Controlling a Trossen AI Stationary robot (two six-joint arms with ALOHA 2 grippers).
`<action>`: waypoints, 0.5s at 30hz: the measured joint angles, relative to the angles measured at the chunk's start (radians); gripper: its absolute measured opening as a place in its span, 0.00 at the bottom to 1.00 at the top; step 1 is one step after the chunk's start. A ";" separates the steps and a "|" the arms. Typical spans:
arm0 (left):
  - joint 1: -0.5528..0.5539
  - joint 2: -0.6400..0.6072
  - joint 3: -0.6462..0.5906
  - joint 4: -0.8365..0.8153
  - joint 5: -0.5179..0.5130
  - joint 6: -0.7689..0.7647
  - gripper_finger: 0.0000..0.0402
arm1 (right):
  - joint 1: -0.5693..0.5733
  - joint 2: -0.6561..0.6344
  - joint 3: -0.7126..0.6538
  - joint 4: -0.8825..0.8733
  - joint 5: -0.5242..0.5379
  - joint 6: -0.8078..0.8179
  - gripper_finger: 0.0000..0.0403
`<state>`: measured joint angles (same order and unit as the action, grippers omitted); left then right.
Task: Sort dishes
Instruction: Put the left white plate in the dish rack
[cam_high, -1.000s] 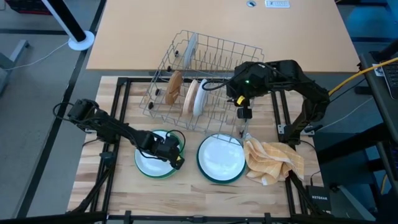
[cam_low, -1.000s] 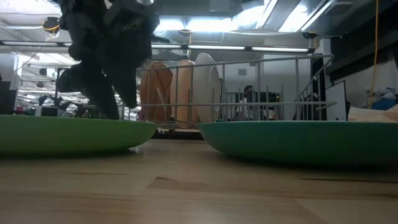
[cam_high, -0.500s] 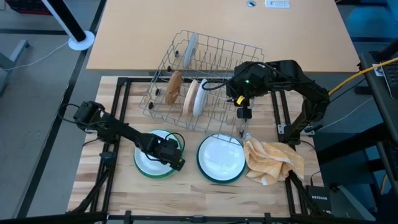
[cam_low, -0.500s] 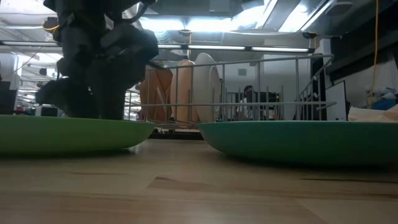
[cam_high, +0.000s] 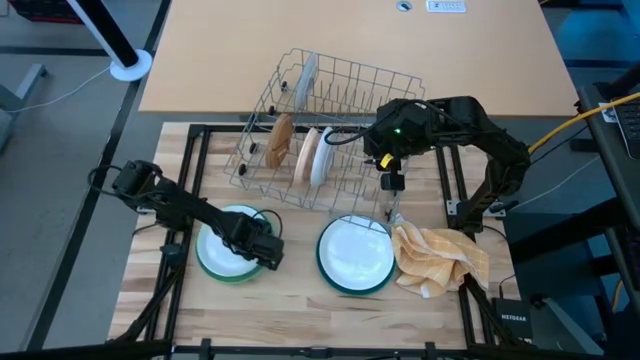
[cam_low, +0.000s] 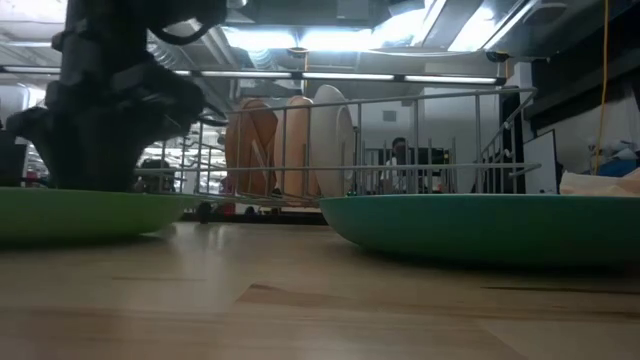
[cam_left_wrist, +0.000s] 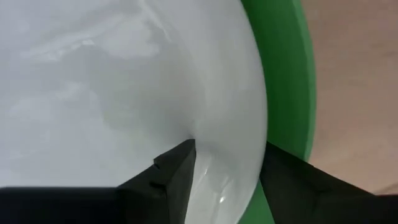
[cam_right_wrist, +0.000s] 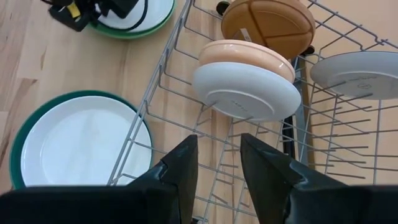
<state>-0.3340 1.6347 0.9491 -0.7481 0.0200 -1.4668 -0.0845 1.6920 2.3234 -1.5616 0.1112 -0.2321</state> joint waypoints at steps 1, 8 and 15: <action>0.000 -0.006 0.000 -0.024 -0.001 0.000 0.39 | 0.000 0.000 0.000 0.000 0.000 0.000 0.31; 0.000 -0.002 -0.001 -0.091 -0.010 0.036 0.31 | 0.000 0.000 0.000 -0.001 0.000 0.000 0.31; 0.001 -0.002 -0.001 -0.090 -0.053 0.054 0.29 | 0.000 0.000 0.000 -0.001 0.000 0.000 0.31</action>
<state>-0.3328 1.6325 0.9482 -0.8379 -0.0330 -1.4132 -0.0845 1.6924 2.3234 -1.5627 0.1109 -0.2321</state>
